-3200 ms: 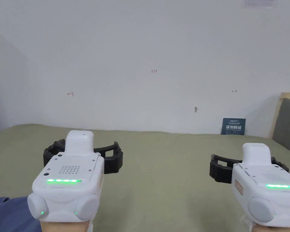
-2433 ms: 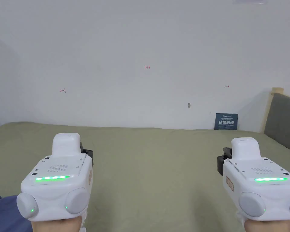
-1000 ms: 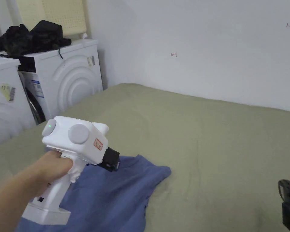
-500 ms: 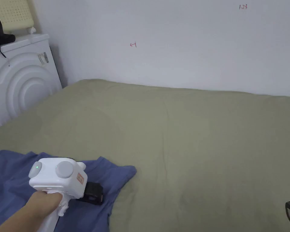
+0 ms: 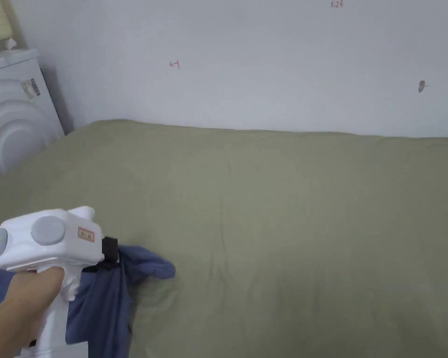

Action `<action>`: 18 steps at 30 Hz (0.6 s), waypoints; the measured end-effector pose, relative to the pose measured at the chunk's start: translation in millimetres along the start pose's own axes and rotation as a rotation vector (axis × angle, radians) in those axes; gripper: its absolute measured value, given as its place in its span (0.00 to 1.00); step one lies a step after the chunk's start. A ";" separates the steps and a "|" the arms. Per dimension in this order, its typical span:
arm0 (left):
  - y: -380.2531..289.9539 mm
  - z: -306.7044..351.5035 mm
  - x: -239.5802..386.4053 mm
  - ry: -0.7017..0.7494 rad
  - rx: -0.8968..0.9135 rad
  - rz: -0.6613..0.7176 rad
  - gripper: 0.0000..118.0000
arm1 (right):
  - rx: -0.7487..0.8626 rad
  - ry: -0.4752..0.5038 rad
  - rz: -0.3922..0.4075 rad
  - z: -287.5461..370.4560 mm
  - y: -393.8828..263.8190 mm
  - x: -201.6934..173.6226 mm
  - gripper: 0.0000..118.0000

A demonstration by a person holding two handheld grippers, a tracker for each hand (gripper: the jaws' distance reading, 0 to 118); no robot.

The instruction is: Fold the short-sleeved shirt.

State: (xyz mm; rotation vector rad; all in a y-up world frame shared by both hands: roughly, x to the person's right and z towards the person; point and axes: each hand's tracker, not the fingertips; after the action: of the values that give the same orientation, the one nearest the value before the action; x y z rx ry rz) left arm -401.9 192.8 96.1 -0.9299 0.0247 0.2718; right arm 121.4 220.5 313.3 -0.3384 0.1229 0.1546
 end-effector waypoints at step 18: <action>-74.0 10.8 430.8 -0.706 -0.119 -0.706 0.06 | -0.048 -0.339 -0.183 95.9 -34.0 112.9 0.00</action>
State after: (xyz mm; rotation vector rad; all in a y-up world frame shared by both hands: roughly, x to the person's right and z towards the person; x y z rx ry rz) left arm 30.9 254.5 101.5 -0.8625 -0.9603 -0.0709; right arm 247.0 236.0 397.5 -0.3644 -0.2469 0.0322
